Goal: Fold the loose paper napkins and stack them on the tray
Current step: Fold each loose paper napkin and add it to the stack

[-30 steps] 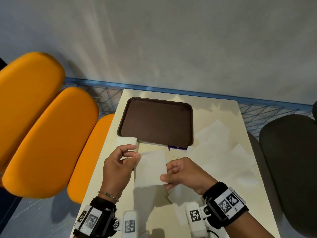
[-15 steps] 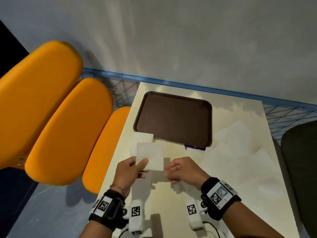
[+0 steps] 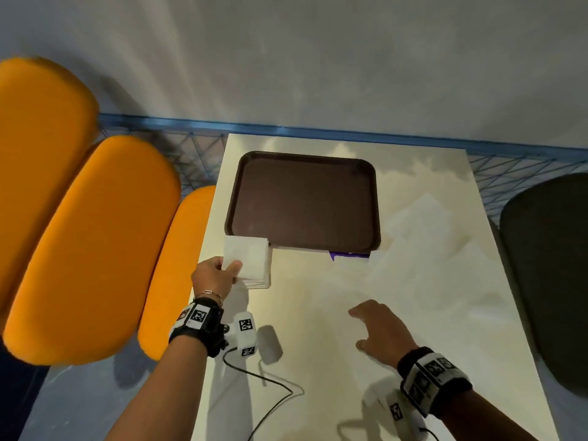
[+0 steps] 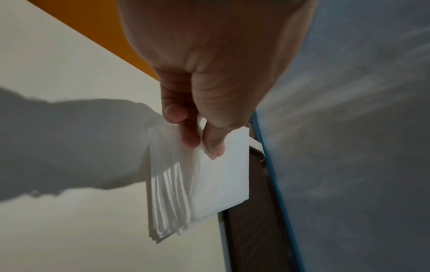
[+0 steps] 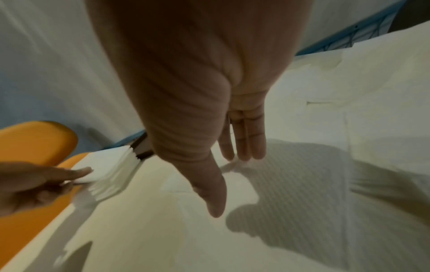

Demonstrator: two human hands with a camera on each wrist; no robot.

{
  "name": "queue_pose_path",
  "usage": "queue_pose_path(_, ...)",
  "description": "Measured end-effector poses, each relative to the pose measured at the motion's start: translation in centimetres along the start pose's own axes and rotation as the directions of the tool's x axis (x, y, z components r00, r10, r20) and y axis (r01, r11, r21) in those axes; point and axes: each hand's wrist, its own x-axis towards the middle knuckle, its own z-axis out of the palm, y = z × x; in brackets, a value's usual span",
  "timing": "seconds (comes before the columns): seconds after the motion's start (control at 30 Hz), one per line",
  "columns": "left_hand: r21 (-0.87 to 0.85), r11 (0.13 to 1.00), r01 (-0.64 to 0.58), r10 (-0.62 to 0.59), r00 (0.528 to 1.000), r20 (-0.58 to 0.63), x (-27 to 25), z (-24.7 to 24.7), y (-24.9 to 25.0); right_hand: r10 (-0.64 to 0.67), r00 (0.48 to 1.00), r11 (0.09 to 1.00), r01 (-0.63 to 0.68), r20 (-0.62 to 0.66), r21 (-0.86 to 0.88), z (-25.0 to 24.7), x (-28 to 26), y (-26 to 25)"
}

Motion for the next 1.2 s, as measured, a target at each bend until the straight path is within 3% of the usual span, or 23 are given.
queue_pose_path(0.27,0.244,0.970,-0.009,0.007,1.000,0.009,0.7,1.1,0.2,-0.109,0.991,0.964,0.087,-0.072,-0.251,0.9,-0.4,0.4)
queue_pose_path(0.4,0.272,0.962,0.011,-0.002,0.999,-0.033,0.3,1.3,0.4,-0.131,0.989,0.942,0.103,-0.067,-0.321,0.4,-0.3,0.0)
queue_pose_path(0.6,0.333,0.942,0.047,-0.021,0.996,-0.082,-0.5,0.9,0.0,-0.351,0.935,0.818,0.336,0.057,-0.466,0.5,0.8,0.4)
queue_pose_path(0.77,0.219,0.967,-0.132,0.166,0.975,-0.148,-4.5,0.9,0.9,-0.436,0.888,0.708,0.438,0.144,-0.554,-1.0,0.7,-1.2)
queue_pose_path(0.87,0.151,0.954,-0.258,0.262,0.965,-0.005,-7.8,1.8,1.0,-0.456,0.868,0.676,0.482,0.198,-0.557,-0.9,1.1,-1.3)
queue_pose_path(0.93,0.093,0.955,-0.280,0.260,0.947,0.187,-10.4,2.9,1.0,-0.481,0.845,0.649,0.523,0.235,-0.553,-0.7,1.3,-1.2)
queue_pose_path(1.1,0.113,0.940,-0.323,0.194,0.774,0.603,-15.6,6.1,-0.2,-0.474,0.835,0.583,0.535,0.279,-0.611,-1.0,1.2,-1.7)
queue_pose_path(1.2,0.153,0.934,-0.322,0.122,0.692,0.712,-17.4,7.2,-0.2,-0.457,0.852,0.680,0.519,0.254,-0.518,-2.9,0.6,-1.9)
